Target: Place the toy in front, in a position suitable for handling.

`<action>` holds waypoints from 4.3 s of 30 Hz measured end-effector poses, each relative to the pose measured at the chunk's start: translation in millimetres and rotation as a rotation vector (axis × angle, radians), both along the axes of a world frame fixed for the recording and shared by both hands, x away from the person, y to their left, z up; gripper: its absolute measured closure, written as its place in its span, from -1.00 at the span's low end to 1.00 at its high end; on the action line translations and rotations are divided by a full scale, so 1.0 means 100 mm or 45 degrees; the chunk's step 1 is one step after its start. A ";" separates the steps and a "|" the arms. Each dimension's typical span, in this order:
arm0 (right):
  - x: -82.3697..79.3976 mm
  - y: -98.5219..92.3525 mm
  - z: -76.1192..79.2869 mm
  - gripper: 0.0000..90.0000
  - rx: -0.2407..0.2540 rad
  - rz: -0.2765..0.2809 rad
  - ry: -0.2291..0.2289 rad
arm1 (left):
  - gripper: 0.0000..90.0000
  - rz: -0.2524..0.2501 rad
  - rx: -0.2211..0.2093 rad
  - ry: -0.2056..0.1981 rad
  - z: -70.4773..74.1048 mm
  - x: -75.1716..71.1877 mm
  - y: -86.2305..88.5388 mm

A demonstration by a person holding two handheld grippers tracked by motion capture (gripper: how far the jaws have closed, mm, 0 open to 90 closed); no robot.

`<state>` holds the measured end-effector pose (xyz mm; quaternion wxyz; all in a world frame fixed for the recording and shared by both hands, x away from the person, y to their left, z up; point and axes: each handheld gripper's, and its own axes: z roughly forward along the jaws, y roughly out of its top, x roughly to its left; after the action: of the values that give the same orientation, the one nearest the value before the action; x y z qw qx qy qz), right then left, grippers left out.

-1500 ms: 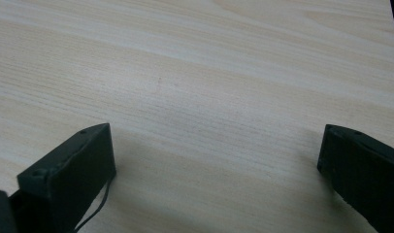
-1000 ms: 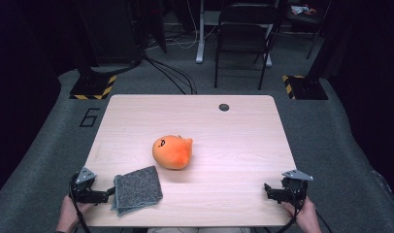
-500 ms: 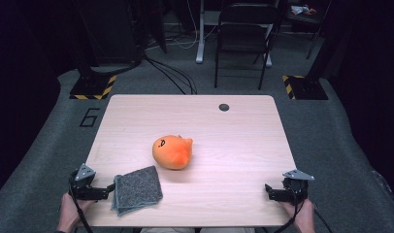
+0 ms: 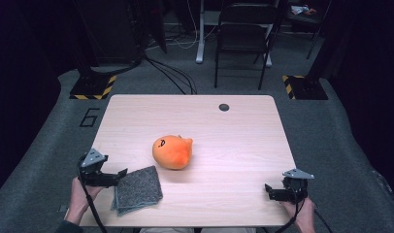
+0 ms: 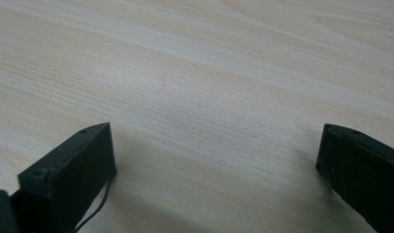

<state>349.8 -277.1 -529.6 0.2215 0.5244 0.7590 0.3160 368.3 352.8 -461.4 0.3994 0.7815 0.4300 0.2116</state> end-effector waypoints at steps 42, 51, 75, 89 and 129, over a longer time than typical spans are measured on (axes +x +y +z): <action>-0.01 0.00 0.00 -1.00 0.005 -0.009 -0.004 | 0.16 -0.079 0.015 0.168 -0.04 0.75 -1.39; -0.01 0.00 0.00 -1.00 0.006 -0.011 -0.004 | 0.23 -0.250 0.023 0.069 0.16 0.82 -1.41; -0.01 0.00 0.00 -1.00 0.007 -0.011 -0.005 | 0.18 -0.743 0.149 0.025 0.56 1.39 -2.02; -0.01 0.00 -0.01 -1.00 0.009 -0.015 -0.007 | 0.08 -0.876 0.158 0.202 0.15 1.63 -2.35; 0.08 0.00 0.12 -0.99 -0.056 0.178 0.058 | -0.96 -0.126 -0.015 0.053 -0.04 0.39 -0.15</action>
<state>358.0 -277.0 -517.1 0.1929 0.4723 0.8053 0.3019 407.6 338.2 -465.8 0.4050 0.8036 0.4004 0.1727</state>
